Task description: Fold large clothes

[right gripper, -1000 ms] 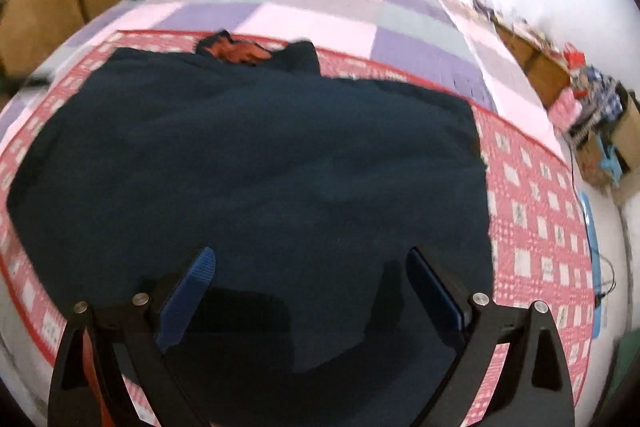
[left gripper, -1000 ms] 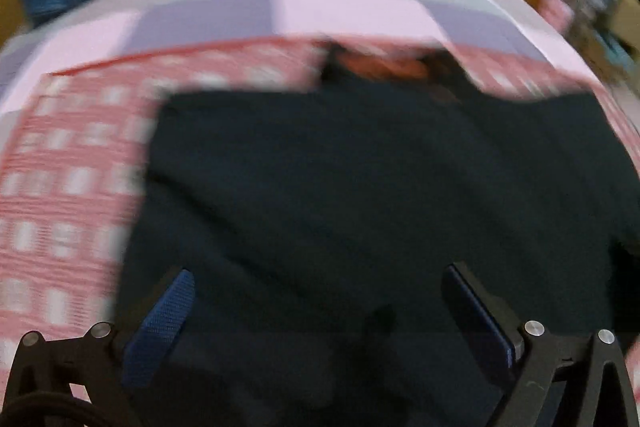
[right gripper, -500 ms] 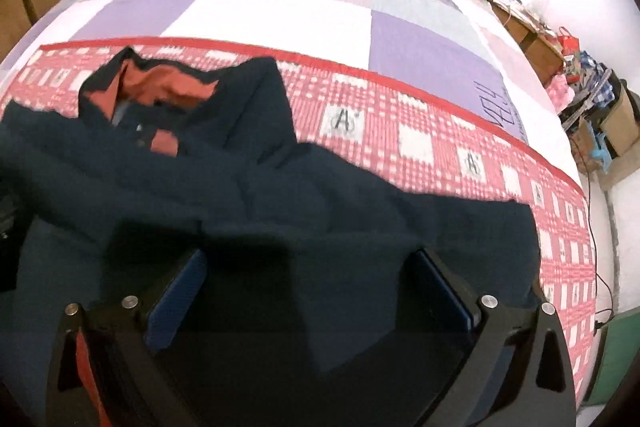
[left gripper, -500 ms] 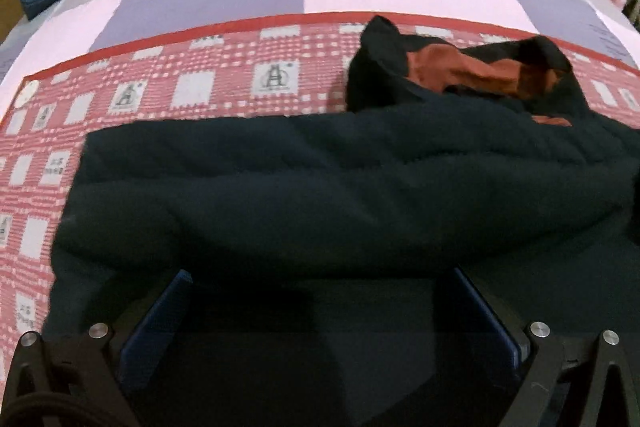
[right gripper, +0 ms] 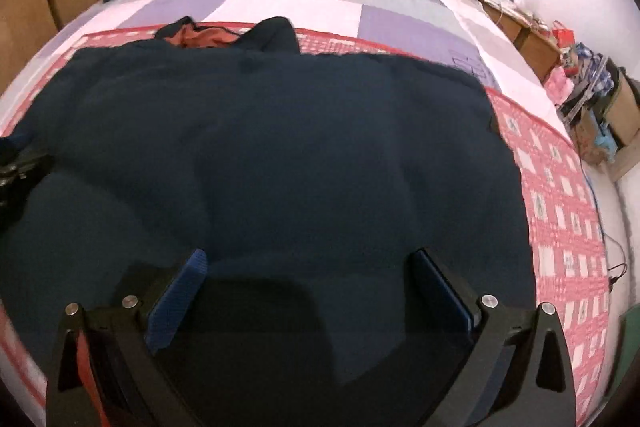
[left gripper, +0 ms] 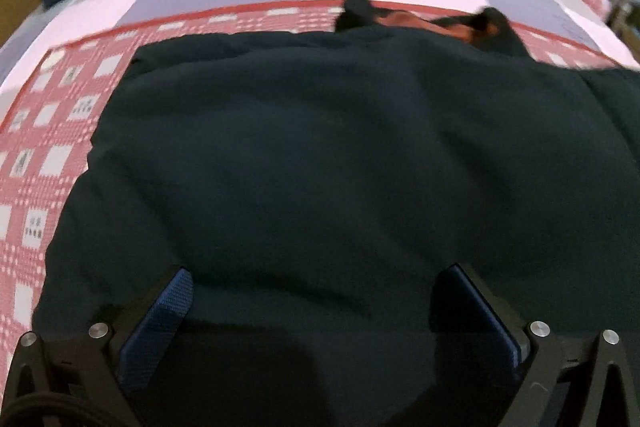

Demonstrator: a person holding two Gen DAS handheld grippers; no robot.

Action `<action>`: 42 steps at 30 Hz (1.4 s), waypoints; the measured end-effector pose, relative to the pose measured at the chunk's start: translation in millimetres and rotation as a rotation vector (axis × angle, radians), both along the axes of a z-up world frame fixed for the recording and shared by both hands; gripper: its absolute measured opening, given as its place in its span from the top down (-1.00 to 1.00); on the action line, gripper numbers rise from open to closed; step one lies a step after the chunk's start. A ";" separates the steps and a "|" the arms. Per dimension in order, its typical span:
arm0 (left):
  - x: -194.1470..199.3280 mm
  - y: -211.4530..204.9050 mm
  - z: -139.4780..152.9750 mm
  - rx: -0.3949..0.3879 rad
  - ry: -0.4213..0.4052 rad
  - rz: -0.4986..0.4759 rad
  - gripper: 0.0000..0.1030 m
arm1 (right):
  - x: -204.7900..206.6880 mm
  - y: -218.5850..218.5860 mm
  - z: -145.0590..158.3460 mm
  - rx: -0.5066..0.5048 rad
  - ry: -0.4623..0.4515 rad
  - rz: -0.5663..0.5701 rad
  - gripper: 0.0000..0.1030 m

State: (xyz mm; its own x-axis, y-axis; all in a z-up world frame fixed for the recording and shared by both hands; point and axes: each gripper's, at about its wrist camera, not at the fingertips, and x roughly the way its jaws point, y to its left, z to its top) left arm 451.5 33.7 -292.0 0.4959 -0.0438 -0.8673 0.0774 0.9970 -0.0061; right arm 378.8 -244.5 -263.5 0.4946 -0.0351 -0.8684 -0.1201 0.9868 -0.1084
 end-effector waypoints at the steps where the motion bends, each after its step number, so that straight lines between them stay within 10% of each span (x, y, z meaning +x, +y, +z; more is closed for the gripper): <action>1: 2.1 -0.7 0.2 -0.001 0.005 0.016 -1.00 | 12.5 2.0 -1.2 -0.004 0.005 -0.017 -1.00; 25: 36.5 -10.2 -10.0 0.039 0.044 0.089 -1.00 | 101.7 0.6 -18.7 0.024 0.079 -0.095 -1.00; 42: 100.6 55.8 -26.1 -0.007 0.102 0.253 -1.00 | 144.8 -33.8 -23.9 0.080 0.104 -0.163 -1.00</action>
